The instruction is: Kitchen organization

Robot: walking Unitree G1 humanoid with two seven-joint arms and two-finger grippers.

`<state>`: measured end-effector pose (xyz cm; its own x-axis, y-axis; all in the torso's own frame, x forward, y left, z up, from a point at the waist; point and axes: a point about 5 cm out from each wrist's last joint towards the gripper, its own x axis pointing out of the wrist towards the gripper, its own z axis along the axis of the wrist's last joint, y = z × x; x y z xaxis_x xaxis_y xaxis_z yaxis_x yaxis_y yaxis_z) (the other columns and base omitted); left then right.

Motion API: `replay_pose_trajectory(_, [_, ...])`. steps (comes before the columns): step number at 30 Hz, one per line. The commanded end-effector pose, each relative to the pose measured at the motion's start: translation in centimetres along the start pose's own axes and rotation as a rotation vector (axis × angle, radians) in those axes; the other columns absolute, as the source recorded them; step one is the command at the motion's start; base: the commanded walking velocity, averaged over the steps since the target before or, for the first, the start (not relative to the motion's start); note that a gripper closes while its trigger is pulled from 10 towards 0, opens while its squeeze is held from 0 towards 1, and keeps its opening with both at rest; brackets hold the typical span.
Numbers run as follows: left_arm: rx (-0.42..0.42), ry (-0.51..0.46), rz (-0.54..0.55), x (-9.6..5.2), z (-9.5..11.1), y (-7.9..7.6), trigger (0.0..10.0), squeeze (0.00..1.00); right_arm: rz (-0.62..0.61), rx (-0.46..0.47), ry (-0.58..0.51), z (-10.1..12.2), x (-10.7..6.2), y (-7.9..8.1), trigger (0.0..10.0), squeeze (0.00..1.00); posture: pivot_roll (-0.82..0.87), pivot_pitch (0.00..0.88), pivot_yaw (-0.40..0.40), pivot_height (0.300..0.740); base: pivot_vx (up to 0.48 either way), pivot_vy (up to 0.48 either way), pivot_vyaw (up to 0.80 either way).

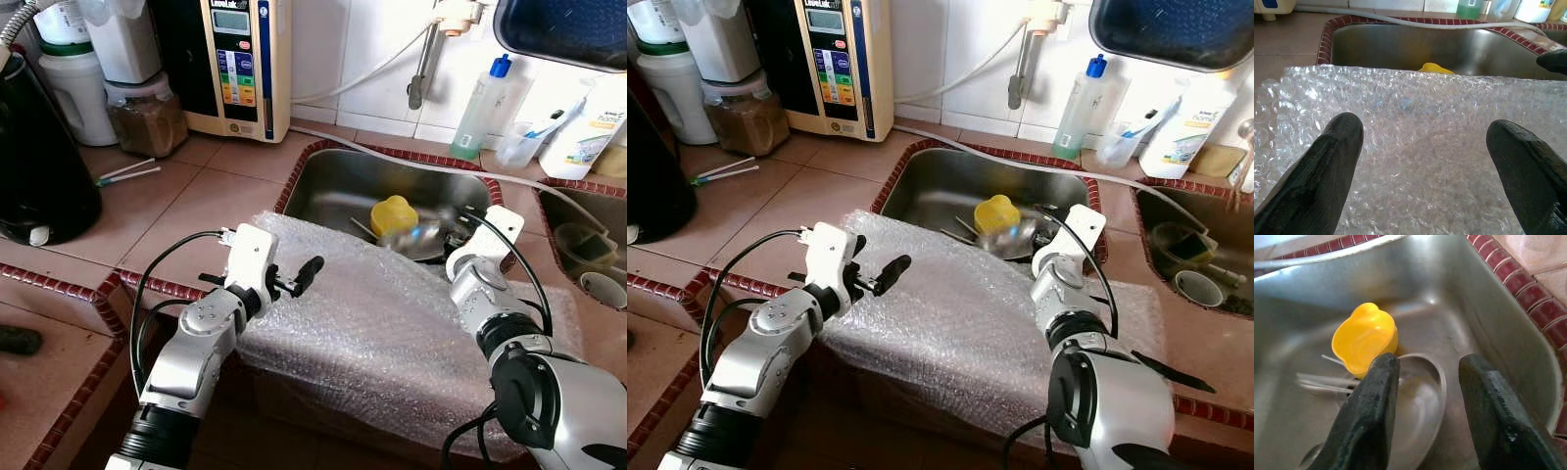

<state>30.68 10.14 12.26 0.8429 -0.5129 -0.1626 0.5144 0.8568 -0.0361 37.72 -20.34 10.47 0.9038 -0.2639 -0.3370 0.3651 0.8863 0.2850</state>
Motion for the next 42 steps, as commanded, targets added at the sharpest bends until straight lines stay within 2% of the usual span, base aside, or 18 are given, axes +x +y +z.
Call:
replay_pose_trajectory(1, [0.011,-0.001,0.007,0.3,0.4,0.0,10.0,1.0,0.036,0.045,0.015,0.1,0.0,0.4,10.0,1.0,0.18,0.0,-0.016,0.74,0.0,0.0,0.0])
replay_pose_trajectory(4, [0.003,-0.018,0.027,0.5,0.7,0.2,10.0,1.0,0.118,0.012,-0.002,0.2,-0.1,1.5,10.0,1.0,0.17,0.0,-0.021,0.74,0.0,0.0,0.0])
replay_pose_trajectory(12, [-0.003,-0.037,0.059,0.8,0.9,0.2,10.0,1.0,0.153,-0.029,-0.011,0.0,-0.1,1.2,10.0,1.0,0.16,0.0,-0.029,0.74,0.0,0.0,0.0])
replay_pose_trajectory(15, [-0.005,-0.055,0.106,0.8,1.2,0.7,10.0,1.0,0.198,-0.127,-0.065,0.6,-0.2,1.4,10.0,1.0,0.16,0.0,-0.03,0.74,0.0,0.0,0.0])
replay_pose_trajectory(16, [-0.004,-0.065,0.151,0.8,1.4,1.2,10.0,1.0,0.235,-0.176,-0.109,1.1,-0.2,1.7,10.0,1.0,0.15,0.0,-0.031,0.74,0.0,0.0,0.0])
replay_pose_trajectory(21, [0.002,-0.109,0.225,0.9,2.4,2.0,10.0,1.0,0.282,-0.253,-0.204,2.0,-0.5,2.0,10.0,1.0,0.11,0.0,-0.026,0.74,0.0,0.0,0.0])
replay_pose_trajectory(24, [-0.001,-0.128,0.232,1.0,2.8,2.0,10.0,1.0,0.303,-0.292,-0.253,2.4,-0.7,1.8,10.0,1.0,0.09,0.0,-0.021,0.74,0.0,0.0,0.0])
replay_pose_trajectory(25, [0.027,-0.135,0.247,0.9,3.0,2.0,10.0,1.0,0.33,-0.311,-0.294,2.9,-0.9,1.6,10.0,1.0,0.08,0.0,-0.017,0.74,0.0,0.0,0.0])
replay_pose_trajectory(26, [0.026,-0.125,0.264,0.9,2.9,2.1,10.0,0.82,0.336,-0.343,-0.319,3.2,-1.1,1.3,10.0,1.0,0.06,0.0,-0.012,0.74,0.0,0.0,0.0])
replay_pose_trajectory(27, [0.018,-0.112,0.283,1.0,2.8,2.1,10.0,0.82,0.338,-0.382,-0.343,3.5,-1.3,0.9,10.0,1.0,0.06,0.0,-0.01,0.74,0.0,0.0,0.0])
replay_pose_trajectory(28, [0.033,-0.108,0.272,1.0,2.7,2.0,10.0,0.0,0.336,-0.406,-0.354,3.6,-1.4,0.7,10.0,1.0,0.04,0.0,0.002,0.74,0.0,0.0,0.0])
replay_pose_trajectory(31, [0.104,-0.096,0.27,0.9,2.5,1.9,10.0,0.0,0.332,-0.46,-0.393,4.3,-1.9,-0.2,10.0,1.0,0.03,0.0,0.015,0.74,0.0,0.0,0.0])
replay_pose_trajectory(35, [0.069,-0.107,0.248,0.7,2.5,2.4,10.0,0.0,0.352,-0.474,-0.411,4.8,-2.5,-0.8,10.0,1.0,0.01,0.0,0.042,0.74,0.0,0.0,0.0])
replay_pose_trajectory(36, [0.019,-0.109,0.235,0.6,2.4,2.7,10.0,0.0,0.381,-0.487,-0.399,4.4,-3.0,-0.8,10.0,0.93,0.01,0.0,0.052,0.74,0.0,0.0,-0.64])
replay_pose_trajectory(39, [0.026,-0.099,0.253,0.4,2.3,3.0,10.0,0.0,0.414,-0.473,-0.371,3.4,-3.6,-0.5,10.0,0.89,0.01,0.0,0.058,0.74,0.0,0.0,-0.69])
replay_pose_trajectory(40, [0.02,-0.086,0.26,0.4,2.2,3.0,10.0,0.0,0.428,-0.478,-0.371,3.1,-3.8,-0.2,10.0,0.75,0.01,0.0,0.06,0.74,0.0,0.0,-0.76])
replay_pose_trajectory(41, [0.012,-0.078,0.265,0.4,2.1,2.9,10.0,0.0,0.437,-0.482,-0.372,3.0,-4.0,0.0,10.0,0.75,0.01,0.0,0.062,0.74,0.0,0.0,-0.76])
replay_pose_trajectory(42, [0.002,-0.078,0.251,0.4,2.0,2.8,10.0,0.0,0.448,-0.473,-0.379,2.9,-4.2,0.3,10.0,0.67,0.01,0.0,0.063,0.74,0.0,0.0,-0.62])
